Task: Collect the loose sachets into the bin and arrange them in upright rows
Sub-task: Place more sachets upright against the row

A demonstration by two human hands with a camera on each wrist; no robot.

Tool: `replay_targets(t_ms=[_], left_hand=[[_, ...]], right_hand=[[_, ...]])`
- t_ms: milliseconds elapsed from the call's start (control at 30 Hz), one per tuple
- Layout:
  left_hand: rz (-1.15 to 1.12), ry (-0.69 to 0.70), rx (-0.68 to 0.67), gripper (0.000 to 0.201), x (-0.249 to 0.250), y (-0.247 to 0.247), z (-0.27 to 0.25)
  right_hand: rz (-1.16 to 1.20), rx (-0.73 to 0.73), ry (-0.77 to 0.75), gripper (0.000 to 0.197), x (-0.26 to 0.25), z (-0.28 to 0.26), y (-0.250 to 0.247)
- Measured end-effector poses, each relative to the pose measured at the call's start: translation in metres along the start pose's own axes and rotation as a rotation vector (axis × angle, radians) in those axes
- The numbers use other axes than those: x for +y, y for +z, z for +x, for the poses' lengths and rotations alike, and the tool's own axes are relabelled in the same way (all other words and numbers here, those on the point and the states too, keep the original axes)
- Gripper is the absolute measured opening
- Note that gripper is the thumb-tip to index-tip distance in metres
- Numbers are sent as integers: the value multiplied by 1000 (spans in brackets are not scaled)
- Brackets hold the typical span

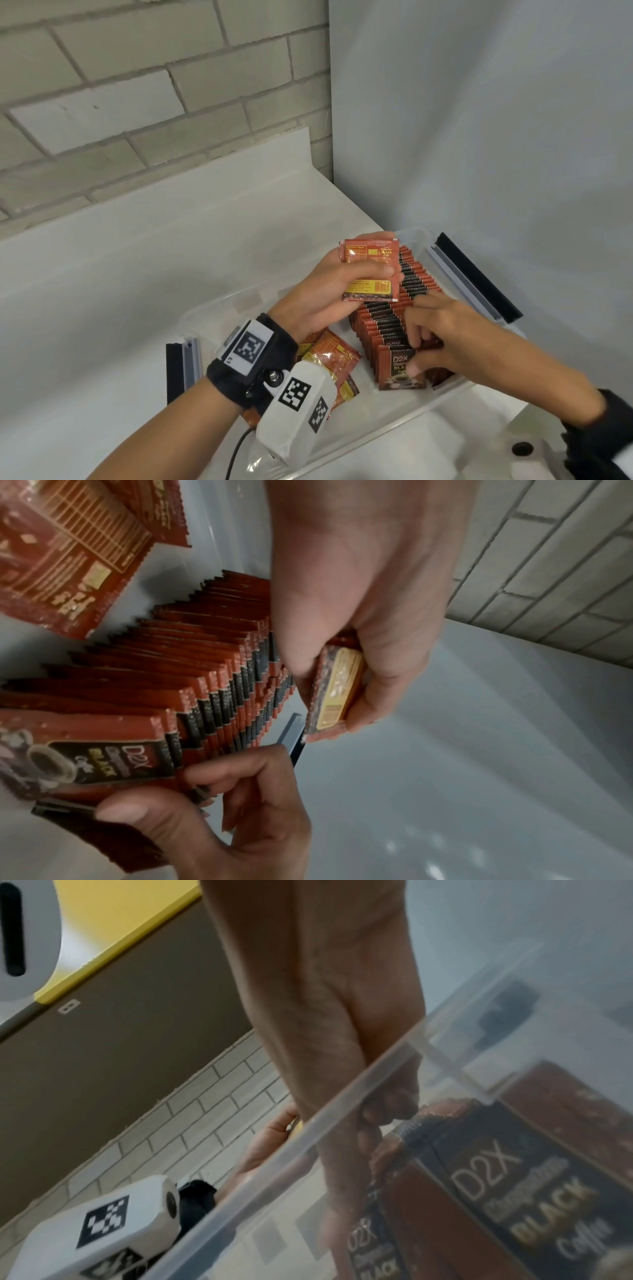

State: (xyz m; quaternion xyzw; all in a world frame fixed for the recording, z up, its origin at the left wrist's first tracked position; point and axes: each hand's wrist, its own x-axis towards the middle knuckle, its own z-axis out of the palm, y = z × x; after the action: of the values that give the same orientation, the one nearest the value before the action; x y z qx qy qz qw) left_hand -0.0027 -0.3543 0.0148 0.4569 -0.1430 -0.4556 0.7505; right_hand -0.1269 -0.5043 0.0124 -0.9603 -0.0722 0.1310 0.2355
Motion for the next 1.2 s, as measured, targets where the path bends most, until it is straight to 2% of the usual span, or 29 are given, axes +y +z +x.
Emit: replay_targets(t_ms=[167, 267, 367, 533, 667, 733, 900, 1033, 1167, 1200], left_hand=[[18, 20, -40, 39, -1, 1, 1], [27, 26, -42, 41, -2, 1, 1], [38, 26, -54, 43, -3, 0, 1], [27, 31, -45, 37, -2, 4, 0], [23, -60, -8, 58, 0, 3, -1], [2, -115, -6, 61, 1, 2, 0], [36, -206, -82, 35, 1, 5, -2], [90, -196, -124, 49, -3, 2, -1], [90, -154, -151, 38, -2, 0, -1], [83, -136, -122, 36, -1, 1, -2]], right_hand=[[447, 393, 61, 35, -5, 0, -2], [640, 504, 62, 34, -3, 5, 2], [795, 541, 39, 27, -3, 10, 7], [903, 599, -6, 19, -4, 8, 7], [947, 740, -26, 19, -4, 7, 6], [959, 764, -35, 21, -5, 5, 5], [909, 767, -126, 23, 0, 3, 8], [929, 738, -174, 16, -3, 3, 8], [930, 711, -153, 20, -1, 4, 9], [936, 710, -147, 24, 0, 5, 9]])
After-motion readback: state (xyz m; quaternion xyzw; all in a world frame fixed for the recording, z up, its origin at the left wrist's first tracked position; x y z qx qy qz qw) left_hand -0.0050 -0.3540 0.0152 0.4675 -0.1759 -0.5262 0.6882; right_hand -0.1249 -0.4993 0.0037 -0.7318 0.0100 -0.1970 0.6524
